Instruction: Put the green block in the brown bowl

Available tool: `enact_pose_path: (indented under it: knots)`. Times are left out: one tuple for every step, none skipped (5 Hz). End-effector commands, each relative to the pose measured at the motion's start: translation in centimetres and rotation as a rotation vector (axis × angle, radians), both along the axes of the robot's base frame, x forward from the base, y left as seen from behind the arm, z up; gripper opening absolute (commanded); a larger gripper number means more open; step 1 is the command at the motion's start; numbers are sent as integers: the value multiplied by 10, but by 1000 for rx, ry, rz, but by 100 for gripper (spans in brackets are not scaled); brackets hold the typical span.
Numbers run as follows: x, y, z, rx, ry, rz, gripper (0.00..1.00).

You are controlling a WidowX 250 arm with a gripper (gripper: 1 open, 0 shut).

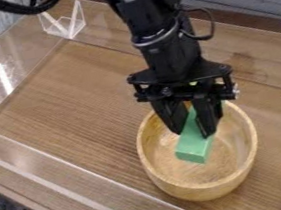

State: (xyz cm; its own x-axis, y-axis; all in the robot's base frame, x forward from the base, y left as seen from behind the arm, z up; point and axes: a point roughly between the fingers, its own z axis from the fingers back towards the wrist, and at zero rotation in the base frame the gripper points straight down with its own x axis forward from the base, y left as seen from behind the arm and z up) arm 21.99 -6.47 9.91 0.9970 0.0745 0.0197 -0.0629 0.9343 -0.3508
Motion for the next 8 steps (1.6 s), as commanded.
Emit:
enact_pose_path:
  knots:
    - [4, 2, 10, -5, -48, -6, 0]
    - [3, 1, 11, -5, -45, -15, 100]
    - [3, 1, 10, -5, -41, -17, 0]
    - [3, 5, 19, 0, -51, -14, 100]
    - [5, 10, 33, 4, -78, -7, 100]
    - [9, 18, 54, 30, -123, 12, 100]
    - [21, 19, 61, 53, -151, 13, 100]
    - [32, 18, 60, 63, -163, 17, 100]
